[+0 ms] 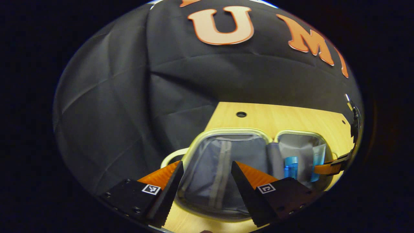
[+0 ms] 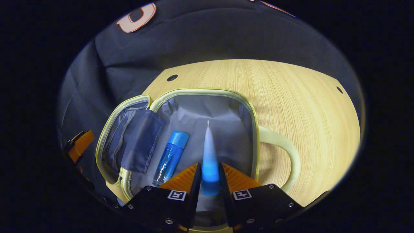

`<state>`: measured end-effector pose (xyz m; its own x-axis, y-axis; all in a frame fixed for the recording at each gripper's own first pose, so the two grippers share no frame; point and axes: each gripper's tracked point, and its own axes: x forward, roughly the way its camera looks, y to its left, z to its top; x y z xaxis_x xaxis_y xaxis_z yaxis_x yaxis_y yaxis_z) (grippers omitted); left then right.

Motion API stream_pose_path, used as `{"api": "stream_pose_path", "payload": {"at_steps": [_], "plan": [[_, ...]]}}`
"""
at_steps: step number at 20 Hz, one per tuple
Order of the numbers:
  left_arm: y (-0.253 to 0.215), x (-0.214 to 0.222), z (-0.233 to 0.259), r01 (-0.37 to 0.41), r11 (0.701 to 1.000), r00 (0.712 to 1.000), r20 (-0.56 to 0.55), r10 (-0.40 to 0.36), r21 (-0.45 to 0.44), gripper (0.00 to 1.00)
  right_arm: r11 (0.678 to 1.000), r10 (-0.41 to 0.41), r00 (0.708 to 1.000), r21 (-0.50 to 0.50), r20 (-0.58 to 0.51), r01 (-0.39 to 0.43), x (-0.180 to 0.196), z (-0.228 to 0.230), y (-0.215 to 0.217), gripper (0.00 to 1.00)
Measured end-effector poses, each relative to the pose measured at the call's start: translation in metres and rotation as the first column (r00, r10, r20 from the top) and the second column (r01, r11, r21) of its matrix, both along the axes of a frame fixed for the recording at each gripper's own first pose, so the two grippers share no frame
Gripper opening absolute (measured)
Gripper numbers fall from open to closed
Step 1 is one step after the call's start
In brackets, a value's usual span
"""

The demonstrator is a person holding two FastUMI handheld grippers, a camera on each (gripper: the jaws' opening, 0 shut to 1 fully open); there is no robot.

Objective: First open the suitcase, pack the skin care products into it, and then close the suitcase.

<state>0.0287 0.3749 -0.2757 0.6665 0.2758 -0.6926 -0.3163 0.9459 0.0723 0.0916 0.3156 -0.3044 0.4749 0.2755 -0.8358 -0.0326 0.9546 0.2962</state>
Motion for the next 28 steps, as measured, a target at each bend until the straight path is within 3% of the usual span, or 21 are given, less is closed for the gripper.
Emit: {"api": "stream_pose_path", "payload": {"at_steps": [5,10,13,14,15,16,19,23,27,28], "plan": [[0.037,-0.005,-0.012,-0.143,0.990,0.990,0.020,0.142,0.009,0.96,1.000,-0.015,1.000,0.020,0.009,0.015,0.002,0.007,0.002,0.45],[0.070,-0.011,-0.020,-0.220,0.975,0.975,0.037,0.221,-0.023,0.93,0.997,-0.073,0.988,0.005,0.134,0.073,0.016,0.043,-0.025,0.66],[0.091,-0.013,-0.025,-0.258,0.965,0.964,0.051,0.261,-0.050,0.92,0.993,-0.113,0.962,-0.015,0.247,0.121,0.025,0.074,-0.057,0.74],[0.092,-0.013,-0.027,-0.268,0.961,0.961,0.054,0.272,-0.069,0.93,0.991,-0.125,0.953,-0.021,0.276,0.136,0.026,0.084,-0.066,0.77],[0.096,-0.013,-0.028,-0.279,0.956,0.957,0.062,0.285,-0.089,0.93,0.988,-0.135,0.944,-0.029,0.300,0.151,0.026,0.093,-0.076,0.71],[0.099,-0.010,-0.032,-0.285,0.951,0.954,0.064,0.294,-0.116,0.93,0.986,-0.144,0.936,-0.037,0.322,0.164,0.027,0.101,-0.085,0.78],[0.101,-0.004,-0.050,-0.293,0.933,0.949,0.055,0.310,-0.210,0.93,0.978,-0.145,0.911,-0.083,0.386,0.190,0.025,0.121,-0.109,0.79],[0.106,0.004,-0.085,-0.326,0.885,0.938,0.004,0.347,-0.333,0.93,0.969,-0.120,0.880,-0.141,0.459,0.205,0.020,0.151,-0.132,0.84],[0.105,0.012,-0.112,-0.302,0.842,0.945,-0.027,0.325,-0.447,0.93,0.943,-0.120,0.860,-0.215,0.496,0.256,0.017,0.170,-0.166,0.87],[0.104,0.017,-0.114,-0.294,0.834,0.948,-0.029,0.317,-0.468,0.86,0.939,-0.126,0.858,-0.219,0.498,0.265,0.017,0.173,-0.172,0.87]]}}
